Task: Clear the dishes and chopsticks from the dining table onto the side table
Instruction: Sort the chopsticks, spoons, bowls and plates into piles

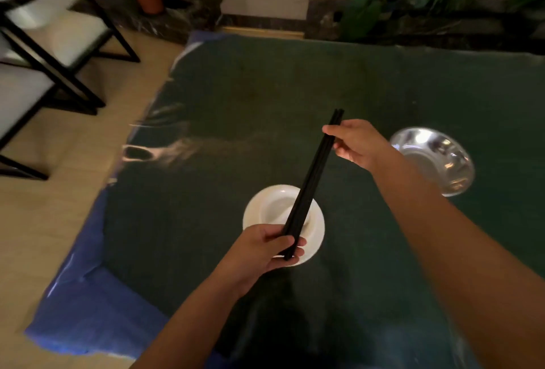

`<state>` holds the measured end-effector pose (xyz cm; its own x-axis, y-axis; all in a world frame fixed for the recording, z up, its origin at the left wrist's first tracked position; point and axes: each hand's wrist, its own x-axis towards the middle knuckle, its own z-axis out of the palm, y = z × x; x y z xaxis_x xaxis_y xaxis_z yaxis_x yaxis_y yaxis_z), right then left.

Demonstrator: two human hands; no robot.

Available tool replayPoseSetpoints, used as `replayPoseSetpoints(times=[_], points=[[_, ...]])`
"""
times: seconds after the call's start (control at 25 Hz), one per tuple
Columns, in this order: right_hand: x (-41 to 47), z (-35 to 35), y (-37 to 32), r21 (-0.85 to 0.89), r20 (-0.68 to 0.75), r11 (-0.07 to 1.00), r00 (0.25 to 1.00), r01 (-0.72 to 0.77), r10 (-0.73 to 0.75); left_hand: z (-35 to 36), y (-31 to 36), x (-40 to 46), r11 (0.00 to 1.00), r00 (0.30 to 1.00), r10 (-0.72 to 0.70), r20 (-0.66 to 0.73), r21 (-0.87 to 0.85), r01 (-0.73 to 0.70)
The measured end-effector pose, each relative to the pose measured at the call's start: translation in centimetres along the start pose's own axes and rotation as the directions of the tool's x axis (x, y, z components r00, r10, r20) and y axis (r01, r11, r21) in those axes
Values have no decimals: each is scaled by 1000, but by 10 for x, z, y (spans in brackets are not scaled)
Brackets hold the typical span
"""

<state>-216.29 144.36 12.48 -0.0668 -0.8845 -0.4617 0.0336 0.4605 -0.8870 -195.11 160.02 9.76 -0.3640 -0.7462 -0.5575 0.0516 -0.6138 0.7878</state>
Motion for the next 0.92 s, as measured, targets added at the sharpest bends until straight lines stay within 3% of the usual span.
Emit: replayPoseSetpoints(times=[0.2, 0.44, 0.56, 0.68, 0.92], points=[[38, 77, -24, -29, 181, 1000, 983, 11, -6, -76, 32, 8, 999, 991, 19, -134, -39, -24], [120, 175, -13, -120, 127, 992, 991, -23, 38, -187, 42, 66, 995, 974, -66, -215, -85, 49], [168, 220, -3, -185, 71, 980, 994, -67, 81, -235, 44, 104, 975, 952, -4, -305, 212, 73], [213, 256, 8, -235, 38, 965, 991, -118, 130, -278, 49, 133, 737, 942, 155, -298, 670, 90], [262, 290, 11, -208, 24, 963, 983, -174, 183, -302, 55, 153, 540, 905, 338, -260, 841, 39]])
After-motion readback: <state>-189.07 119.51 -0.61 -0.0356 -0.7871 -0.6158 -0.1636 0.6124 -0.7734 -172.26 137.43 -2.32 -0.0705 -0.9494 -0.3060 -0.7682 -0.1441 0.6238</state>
